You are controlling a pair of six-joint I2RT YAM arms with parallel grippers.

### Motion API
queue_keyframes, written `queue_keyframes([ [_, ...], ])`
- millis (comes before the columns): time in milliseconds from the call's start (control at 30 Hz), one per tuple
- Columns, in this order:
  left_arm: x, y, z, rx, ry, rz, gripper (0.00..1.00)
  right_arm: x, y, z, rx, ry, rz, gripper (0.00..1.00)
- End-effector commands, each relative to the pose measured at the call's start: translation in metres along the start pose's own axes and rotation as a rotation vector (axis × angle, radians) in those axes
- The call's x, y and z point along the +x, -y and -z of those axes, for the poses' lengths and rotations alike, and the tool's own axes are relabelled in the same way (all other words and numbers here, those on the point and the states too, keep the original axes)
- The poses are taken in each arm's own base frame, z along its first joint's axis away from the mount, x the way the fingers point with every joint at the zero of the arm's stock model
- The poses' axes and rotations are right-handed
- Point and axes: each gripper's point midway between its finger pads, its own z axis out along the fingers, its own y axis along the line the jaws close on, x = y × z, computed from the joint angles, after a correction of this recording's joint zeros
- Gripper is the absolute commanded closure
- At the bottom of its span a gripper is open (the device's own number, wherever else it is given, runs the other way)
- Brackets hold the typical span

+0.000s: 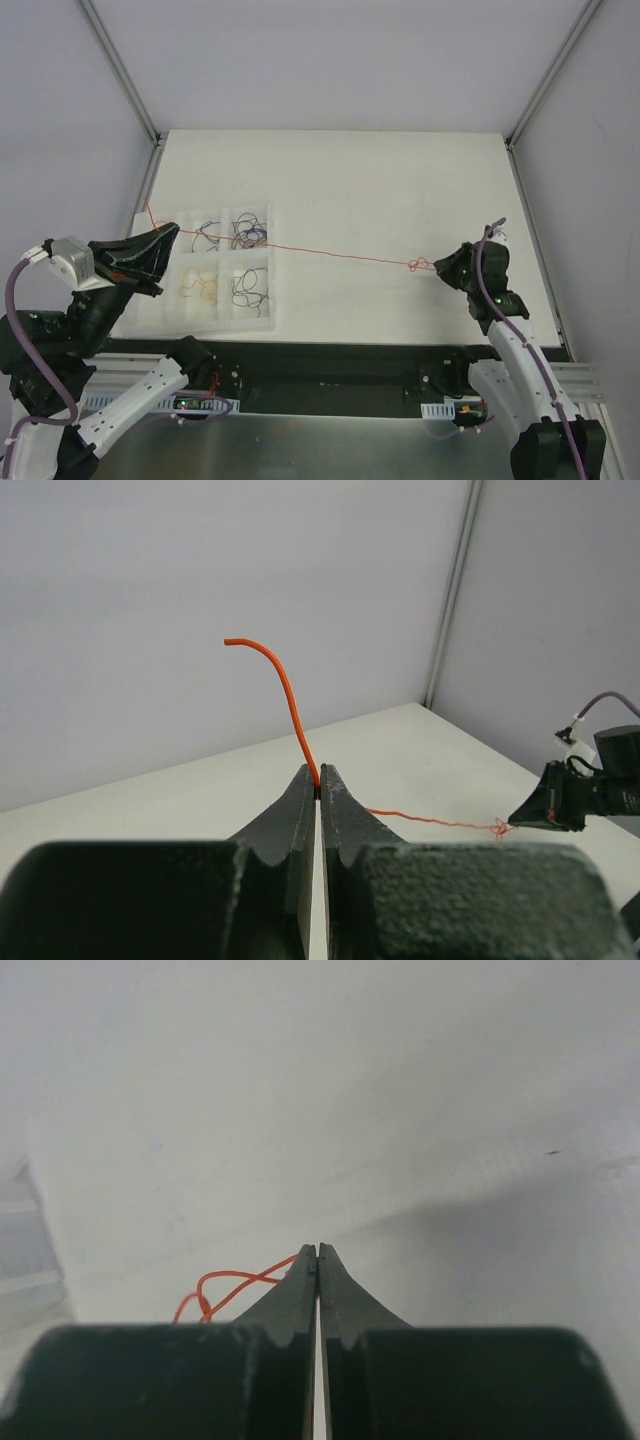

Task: Untangle the cables

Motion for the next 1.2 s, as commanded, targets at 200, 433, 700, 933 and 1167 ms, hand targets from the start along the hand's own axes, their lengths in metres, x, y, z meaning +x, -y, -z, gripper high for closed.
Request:
queue_keyframes([
  [200,-0.024,-0.014,0.002,-0.069,0.039,-0.045,1.00,-0.045,0.081,0.030,0.597,0.118,0.284,1.00],
  [433,-0.006,0.001,-0.016,0.001,-0.030,-0.031,1.00,-0.050,0.081,0.027,0.618,0.147,0.328,1.00],
  [700,0.033,0.019,-0.040,0.070,-0.162,0.030,1.00,-0.009,-0.009,-0.003,0.022,0.008,0.283,1.00],
  [933,0.185,0.091,-0.074,0.309,-0.632,0.365,1.00,0.070,-0.085,0.012,-0.441,-0.358,0.290,1.00],
  [1167,0.299,0.146,-0.094,0.458,-0.987,0.675,1.00,0.102,-0.109,0.022,-0.514,-0.413,0.295,1.00],
])
